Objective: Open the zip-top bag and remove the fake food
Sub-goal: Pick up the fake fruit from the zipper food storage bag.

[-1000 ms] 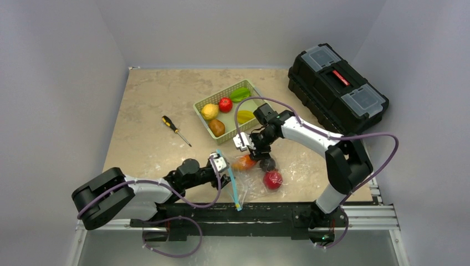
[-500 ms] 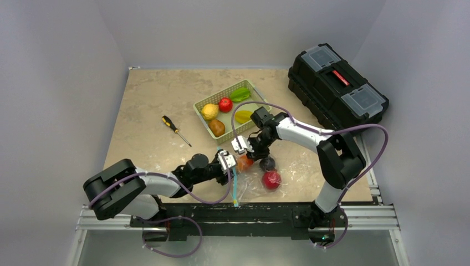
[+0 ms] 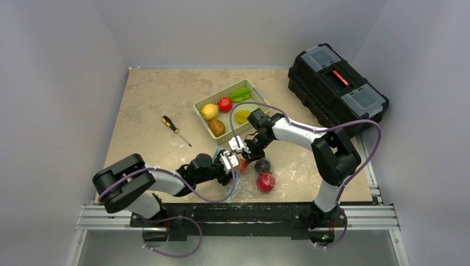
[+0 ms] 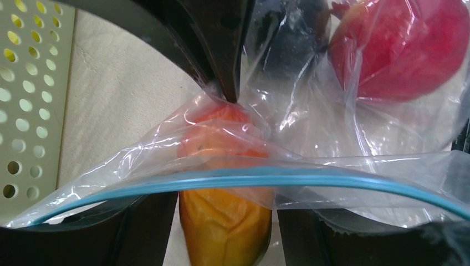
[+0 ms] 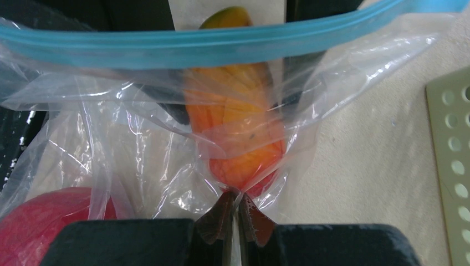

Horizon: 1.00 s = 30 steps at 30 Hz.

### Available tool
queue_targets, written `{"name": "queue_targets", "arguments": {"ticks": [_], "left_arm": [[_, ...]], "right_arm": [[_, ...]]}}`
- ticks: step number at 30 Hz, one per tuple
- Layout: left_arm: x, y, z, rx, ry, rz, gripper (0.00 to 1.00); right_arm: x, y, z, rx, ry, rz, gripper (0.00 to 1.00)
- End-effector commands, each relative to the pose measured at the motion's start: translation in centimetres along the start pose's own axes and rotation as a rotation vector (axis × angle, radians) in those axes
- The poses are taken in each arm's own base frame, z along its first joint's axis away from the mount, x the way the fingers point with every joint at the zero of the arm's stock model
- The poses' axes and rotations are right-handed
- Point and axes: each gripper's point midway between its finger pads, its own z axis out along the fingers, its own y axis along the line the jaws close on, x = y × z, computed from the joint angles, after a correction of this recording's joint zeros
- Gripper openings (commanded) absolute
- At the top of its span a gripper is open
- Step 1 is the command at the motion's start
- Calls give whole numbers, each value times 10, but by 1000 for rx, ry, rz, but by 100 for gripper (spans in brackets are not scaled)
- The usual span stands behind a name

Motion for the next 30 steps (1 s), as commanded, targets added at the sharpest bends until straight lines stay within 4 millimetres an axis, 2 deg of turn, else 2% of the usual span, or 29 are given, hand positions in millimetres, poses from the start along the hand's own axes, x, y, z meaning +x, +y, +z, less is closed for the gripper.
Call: {"name": "queue_targets", "arguments": {"ticks": [1, 4, 5, 8, 11, 14, 21, 30], "left_arm": [[-30, 8, 11, -35, -86, 14, 63], [-29, 9, 12, -46, -84, 7, 59], [-29, 9, 13, -46, -84, 4, 53], [-26, 9, 12, -47, -76, -3, 25], [-23, 9, 5, -55, -78, -8, 10], [-22, 9, -6, -66, -76, -13, 0], [-33, 10, -31, -98, -103, -94, 0], [-33, 4, -44, -95, -73, -202, 0]], "right_arm": [[-29, 2, 2, -38, -94, -8, 5], [-30, 2, 3, -43, -94, 10, 4], [-30, 0, 3, -41, -92, 16, 3], [-27, -5, 2, -18, -79, 38, 3], [-22, -13, -7, 27, -64, 51, 3], [-13, -20, -16, 78, -37, 61, 3], [2, -31, -32, 168, 21, 68, 3], [20, -47, -54, 293, 87, 73, 3]]}}
